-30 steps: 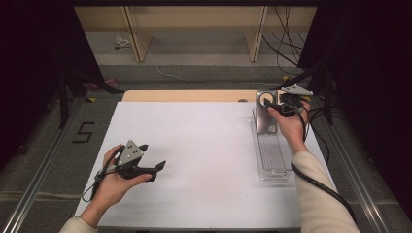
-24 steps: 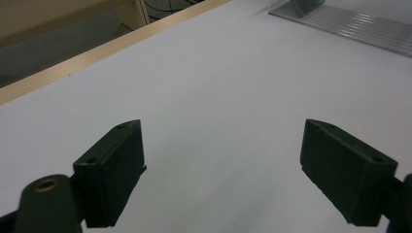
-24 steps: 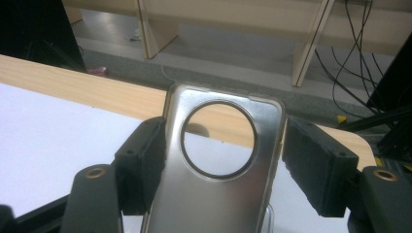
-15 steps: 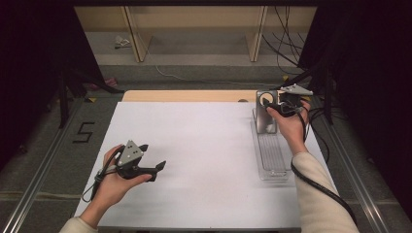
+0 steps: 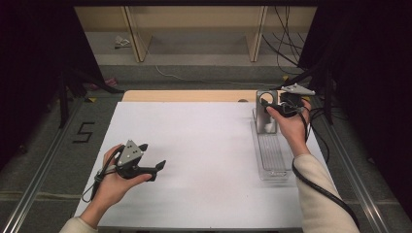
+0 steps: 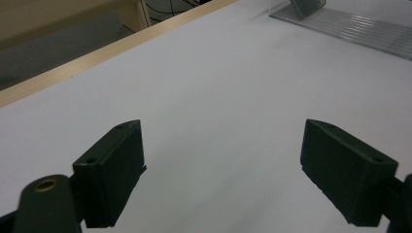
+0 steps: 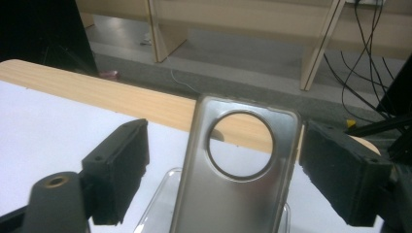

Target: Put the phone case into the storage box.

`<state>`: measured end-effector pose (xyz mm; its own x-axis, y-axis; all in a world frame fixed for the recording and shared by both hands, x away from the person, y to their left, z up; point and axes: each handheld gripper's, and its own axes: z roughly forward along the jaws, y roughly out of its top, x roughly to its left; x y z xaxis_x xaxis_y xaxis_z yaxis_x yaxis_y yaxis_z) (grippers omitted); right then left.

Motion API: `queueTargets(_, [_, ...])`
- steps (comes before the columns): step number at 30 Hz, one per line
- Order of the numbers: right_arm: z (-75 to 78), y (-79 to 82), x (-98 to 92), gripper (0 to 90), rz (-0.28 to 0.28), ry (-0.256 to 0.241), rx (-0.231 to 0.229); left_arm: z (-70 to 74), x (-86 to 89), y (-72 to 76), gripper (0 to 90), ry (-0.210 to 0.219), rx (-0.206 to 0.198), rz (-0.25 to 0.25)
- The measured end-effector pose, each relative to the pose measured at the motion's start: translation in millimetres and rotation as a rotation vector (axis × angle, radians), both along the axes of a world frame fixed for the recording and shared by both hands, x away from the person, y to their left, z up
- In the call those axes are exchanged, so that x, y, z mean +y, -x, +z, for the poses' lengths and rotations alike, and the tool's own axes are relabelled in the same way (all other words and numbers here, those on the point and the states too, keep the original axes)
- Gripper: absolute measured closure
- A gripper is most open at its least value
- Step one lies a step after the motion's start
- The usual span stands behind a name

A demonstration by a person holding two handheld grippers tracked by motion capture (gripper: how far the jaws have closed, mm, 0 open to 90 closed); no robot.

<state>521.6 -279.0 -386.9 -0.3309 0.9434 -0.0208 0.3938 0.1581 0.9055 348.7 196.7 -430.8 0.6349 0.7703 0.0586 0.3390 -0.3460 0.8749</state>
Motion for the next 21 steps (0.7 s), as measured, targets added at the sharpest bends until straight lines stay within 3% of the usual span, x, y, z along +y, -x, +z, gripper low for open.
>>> queueTargets(21, [-3.5, 25.2, 10.5, 18.3, 0.04, -0.005, -0.007, 1.3, -3.1, 1.0, 15.5, -0.004, -0.004, -0.008])
